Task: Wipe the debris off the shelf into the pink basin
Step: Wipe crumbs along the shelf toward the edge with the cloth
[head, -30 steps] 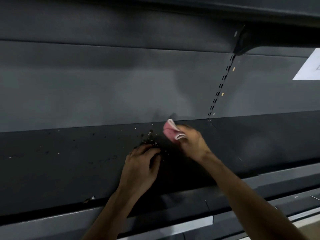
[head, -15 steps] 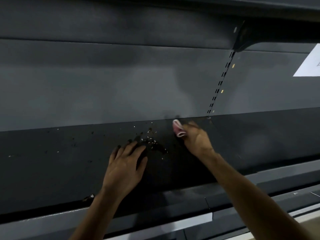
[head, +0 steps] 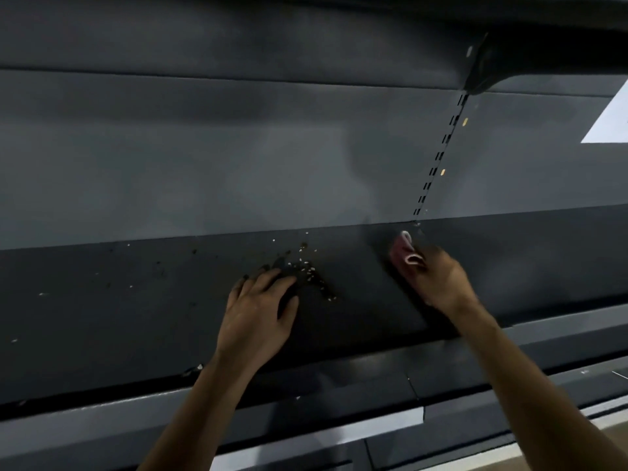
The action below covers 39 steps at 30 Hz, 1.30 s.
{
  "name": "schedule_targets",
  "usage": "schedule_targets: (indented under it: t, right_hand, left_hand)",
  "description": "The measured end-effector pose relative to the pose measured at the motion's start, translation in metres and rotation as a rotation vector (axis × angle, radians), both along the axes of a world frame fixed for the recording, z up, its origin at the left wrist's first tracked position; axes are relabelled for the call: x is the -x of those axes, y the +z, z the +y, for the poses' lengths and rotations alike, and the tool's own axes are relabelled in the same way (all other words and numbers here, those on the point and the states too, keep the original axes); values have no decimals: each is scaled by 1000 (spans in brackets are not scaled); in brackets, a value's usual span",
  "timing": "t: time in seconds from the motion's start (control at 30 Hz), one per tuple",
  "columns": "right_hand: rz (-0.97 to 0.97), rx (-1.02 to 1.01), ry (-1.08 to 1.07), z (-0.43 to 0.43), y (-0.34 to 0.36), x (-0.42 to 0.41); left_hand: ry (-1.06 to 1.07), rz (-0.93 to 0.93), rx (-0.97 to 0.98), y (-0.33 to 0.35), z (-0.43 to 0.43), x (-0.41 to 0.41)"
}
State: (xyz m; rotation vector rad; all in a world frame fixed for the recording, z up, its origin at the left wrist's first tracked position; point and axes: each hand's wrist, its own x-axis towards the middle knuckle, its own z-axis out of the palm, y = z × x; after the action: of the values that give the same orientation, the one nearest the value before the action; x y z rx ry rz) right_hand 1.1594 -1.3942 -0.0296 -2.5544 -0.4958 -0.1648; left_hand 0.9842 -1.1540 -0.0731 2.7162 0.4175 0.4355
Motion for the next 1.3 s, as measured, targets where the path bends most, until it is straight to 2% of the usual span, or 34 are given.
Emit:
schedule_targets:
  t: [0.07, 0.17, 0.33, 0.43, 0.63, 0.8, 0.93, 1.07, 1.17, 1.3]
  right_hand:
    - [-26, 133, 14, -4, -7, 4]
    - [-126, 183, 165, 19, -15, 30]
    - [-172, 135, 311, 68, -23, 79]
    - [-79, -11, 397, 74, -23, 90]
    - [-163, -101, 175, 9, 5, 53]
    - [-124, 155, 70, -50, -6, 25]
    - [-264, 190, 122, -27, -20, 61]
    - [-322, 87, 247, 22, -22, 100]
    - [-258, 17, 312, 54, -26, 118]
    - [-173, -220, 465, 63, -26, 107]
  left_hand:
    - [-9, 4, 14, 1, 1, -1]
    - [-10, 0, 29, 0, 1, -1]
    - [-21, -4, 18, 1, 3, -1]
    - [-46, -23, 25, 1, 4, -1]
    - [-6, -51, 31, -2, 1, -1]
    - [1, -48, 20, -2, 1, -3]
    - [2, -45, 13, -2, 0, -3]
    - [-6, -12, 10, 1, -1, -1]
    - [-2, 0, 42, 5, -2, 2]
    - [-14, 32, 56, 8, -2, 4]
